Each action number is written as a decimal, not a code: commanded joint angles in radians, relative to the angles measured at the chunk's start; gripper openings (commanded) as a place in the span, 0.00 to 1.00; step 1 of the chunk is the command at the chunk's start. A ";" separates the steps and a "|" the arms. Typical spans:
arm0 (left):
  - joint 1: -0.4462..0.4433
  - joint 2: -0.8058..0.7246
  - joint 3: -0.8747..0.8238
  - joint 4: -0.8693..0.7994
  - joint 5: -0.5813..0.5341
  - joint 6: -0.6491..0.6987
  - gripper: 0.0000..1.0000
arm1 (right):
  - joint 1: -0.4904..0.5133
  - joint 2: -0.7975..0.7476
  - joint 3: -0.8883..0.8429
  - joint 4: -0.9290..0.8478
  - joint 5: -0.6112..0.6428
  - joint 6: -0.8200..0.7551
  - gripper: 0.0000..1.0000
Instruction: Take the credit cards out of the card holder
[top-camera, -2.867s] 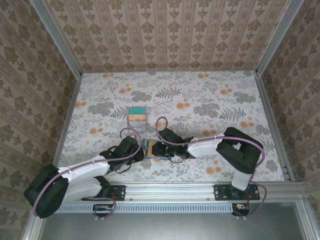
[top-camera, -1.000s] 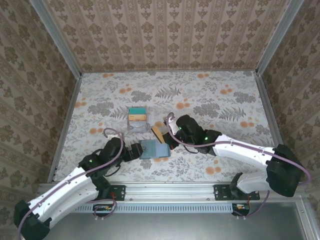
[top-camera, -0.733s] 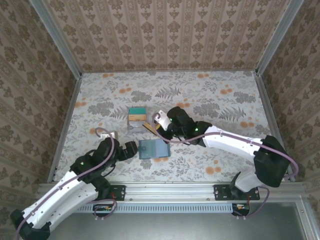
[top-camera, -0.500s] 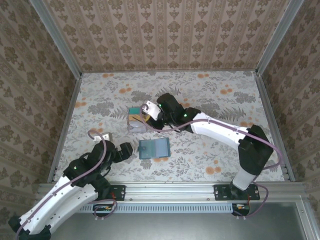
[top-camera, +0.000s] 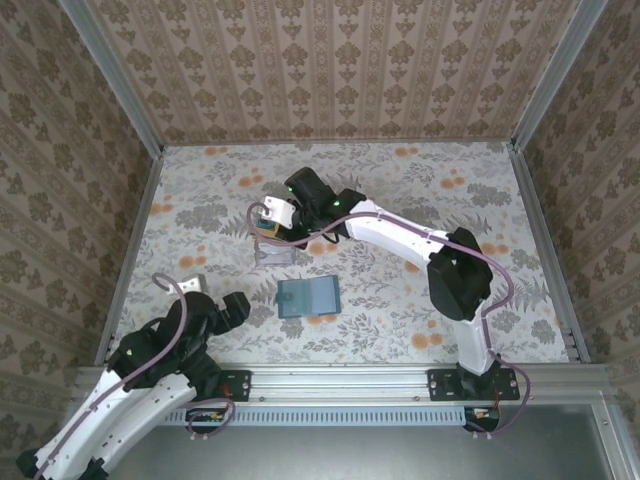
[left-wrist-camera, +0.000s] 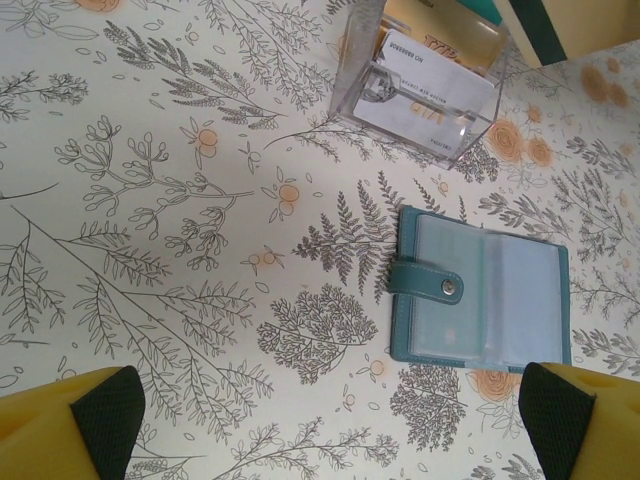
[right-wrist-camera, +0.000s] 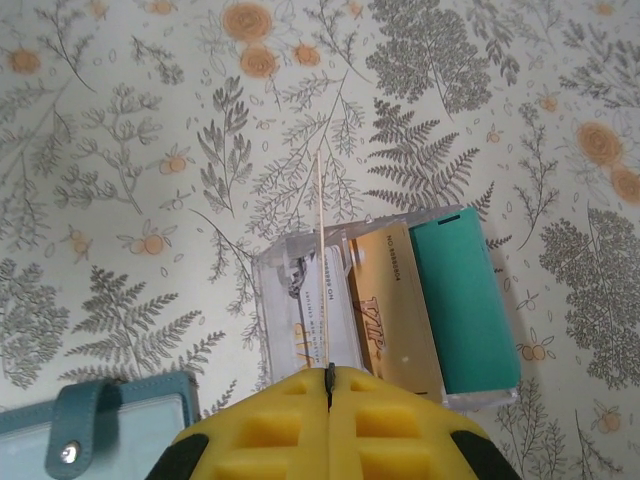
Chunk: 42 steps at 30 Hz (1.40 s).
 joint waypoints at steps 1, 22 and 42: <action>0.006 -0.012 0.020 -0.044 -0.019 -0.023 1.00 | -0.005 0.061 0.087 -0.101 0.018 -0.085 0.00; 0.006 -0.012 0.011 -0.027 -0.006 -0.013 1.00 | -0.033 0.252 0.306 -0.239 0.072 -0.165 0.00; 0.007 -0.003 0.000 -0.002 0.011 -0.007 1.00 | -0.034 0.273 0.319 -0.192 0.097 -0.113 0.38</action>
